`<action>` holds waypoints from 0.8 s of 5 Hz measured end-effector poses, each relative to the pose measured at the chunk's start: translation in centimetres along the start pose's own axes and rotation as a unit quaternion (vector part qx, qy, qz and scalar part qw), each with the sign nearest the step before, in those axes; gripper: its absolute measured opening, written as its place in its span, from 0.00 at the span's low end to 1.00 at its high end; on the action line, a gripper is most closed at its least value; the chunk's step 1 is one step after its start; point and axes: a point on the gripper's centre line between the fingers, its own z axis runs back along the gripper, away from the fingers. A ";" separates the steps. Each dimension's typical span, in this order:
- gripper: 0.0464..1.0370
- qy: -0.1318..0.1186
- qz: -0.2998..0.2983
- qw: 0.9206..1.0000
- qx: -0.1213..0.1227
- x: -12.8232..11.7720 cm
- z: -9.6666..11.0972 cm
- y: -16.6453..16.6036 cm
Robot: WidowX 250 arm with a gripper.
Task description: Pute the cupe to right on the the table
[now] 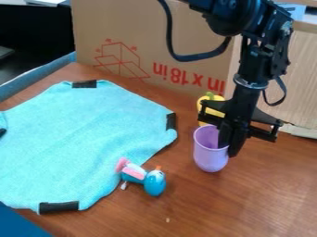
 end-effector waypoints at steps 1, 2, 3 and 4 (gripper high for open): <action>0.23 0.007 -0.006 1.000 -0.005 -0.7 -1.0 0.0; 0.48 -0.001 -0.013 1.000 -0.018 -0.9 -0.4 -0.1; 0.79 0.002 -0.013 0.999 -0.032 -1.2 0.4 0.7; 0.97 -0.006 -0.027 0.997 -0.067 -1.6 3.1 2.3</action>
